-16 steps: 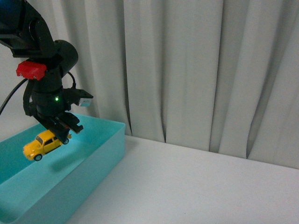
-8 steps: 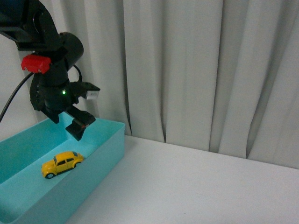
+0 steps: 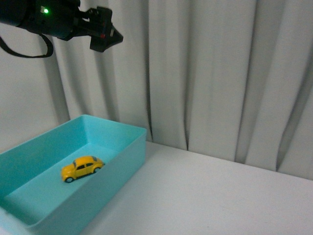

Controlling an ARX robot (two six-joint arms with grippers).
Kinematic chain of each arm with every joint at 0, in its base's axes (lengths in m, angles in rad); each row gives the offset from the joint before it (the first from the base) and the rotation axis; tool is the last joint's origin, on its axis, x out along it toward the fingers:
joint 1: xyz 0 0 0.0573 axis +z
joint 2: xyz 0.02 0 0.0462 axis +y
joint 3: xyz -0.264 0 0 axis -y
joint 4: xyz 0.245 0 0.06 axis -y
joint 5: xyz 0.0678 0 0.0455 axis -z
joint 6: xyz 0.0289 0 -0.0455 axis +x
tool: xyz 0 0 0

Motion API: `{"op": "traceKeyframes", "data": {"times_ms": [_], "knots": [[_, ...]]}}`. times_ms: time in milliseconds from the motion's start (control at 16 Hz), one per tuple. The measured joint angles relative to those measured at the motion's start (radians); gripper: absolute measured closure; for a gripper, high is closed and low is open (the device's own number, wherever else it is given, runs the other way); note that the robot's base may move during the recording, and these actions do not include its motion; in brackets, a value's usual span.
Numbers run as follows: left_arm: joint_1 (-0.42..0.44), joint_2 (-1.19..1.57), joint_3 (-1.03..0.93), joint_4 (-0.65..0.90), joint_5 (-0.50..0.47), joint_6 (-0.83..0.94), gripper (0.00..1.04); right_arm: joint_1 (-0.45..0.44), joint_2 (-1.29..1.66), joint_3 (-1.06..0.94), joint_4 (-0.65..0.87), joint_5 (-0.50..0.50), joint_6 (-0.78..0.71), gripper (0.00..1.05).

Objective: Wind up and store yellow beetle toy

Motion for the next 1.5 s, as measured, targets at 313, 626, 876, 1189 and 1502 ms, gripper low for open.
{"op": "traceKeyframes", "data": {"times_ms": [313,626,876,1189,1502], "knots": [[-0.097,-0.403,-0.483,0.235,-0.079,-0.232,0.96,0.0,0.0,0.0,0.0,0.0,0.0,0.07],[-0.193,-0.581,-0.679,0.259,-0.175,-0.247,1.03,0.0,0.0,0.0,0.0,0.001,0.0,0.07],[-0.313,-0.707,-0.76,0.22,-0.281,-0.248,1.03,0.0,0.0,0.0,0.0,0.0,0.0,0.07],[-0.308,-0.852,-0.821,0.133,-0.298,-0.249,1.03,0.0,0.0,0.0,0.0,0.0,0.0,0.07],[-0.308,-0.961,-0.872,0.076,-0.298,-0.249,1.03,0.0,0.0,0.0,0.0,0.0,0.0,0.07]]}}
